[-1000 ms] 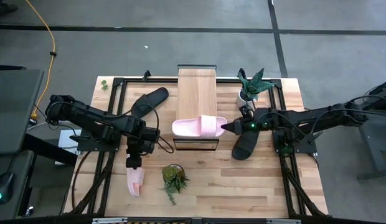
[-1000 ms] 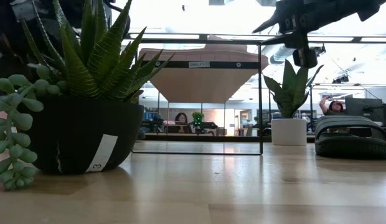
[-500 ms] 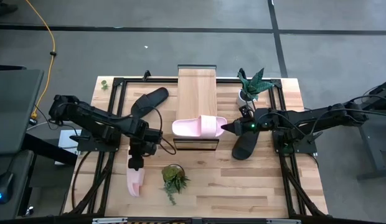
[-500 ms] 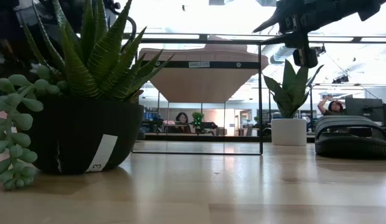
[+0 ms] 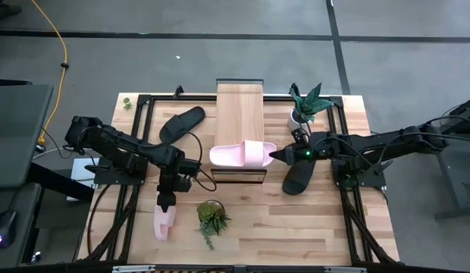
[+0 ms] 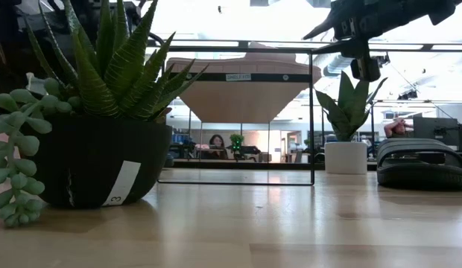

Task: Pick and place slides into the shelf
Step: Put the pink slide on the shelf

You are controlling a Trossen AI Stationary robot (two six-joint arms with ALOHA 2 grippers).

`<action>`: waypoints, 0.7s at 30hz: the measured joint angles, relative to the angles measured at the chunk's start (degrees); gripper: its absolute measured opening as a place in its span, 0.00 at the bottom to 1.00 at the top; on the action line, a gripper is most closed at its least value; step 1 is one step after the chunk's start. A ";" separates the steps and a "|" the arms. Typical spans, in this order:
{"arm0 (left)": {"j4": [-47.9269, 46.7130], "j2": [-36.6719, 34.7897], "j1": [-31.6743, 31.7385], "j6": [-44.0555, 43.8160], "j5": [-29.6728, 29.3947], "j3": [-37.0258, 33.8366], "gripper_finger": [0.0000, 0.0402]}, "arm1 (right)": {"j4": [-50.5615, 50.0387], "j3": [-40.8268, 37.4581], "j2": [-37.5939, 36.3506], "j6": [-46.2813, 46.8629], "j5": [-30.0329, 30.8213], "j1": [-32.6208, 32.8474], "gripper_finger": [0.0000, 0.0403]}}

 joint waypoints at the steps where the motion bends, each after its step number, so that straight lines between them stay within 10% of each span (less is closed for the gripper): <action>1: 0.24 0.09 0.00 0.00 0.00 0.00 0.42 | -0.01 0.00 0.00 -0.04 0.02 0.00 0.24; 21: 0.90 0.46 0.00 -0.02 1.16 -0.66 0.29 | -1.21 0.00 0.00 -0.11 0.55 0.00 0.24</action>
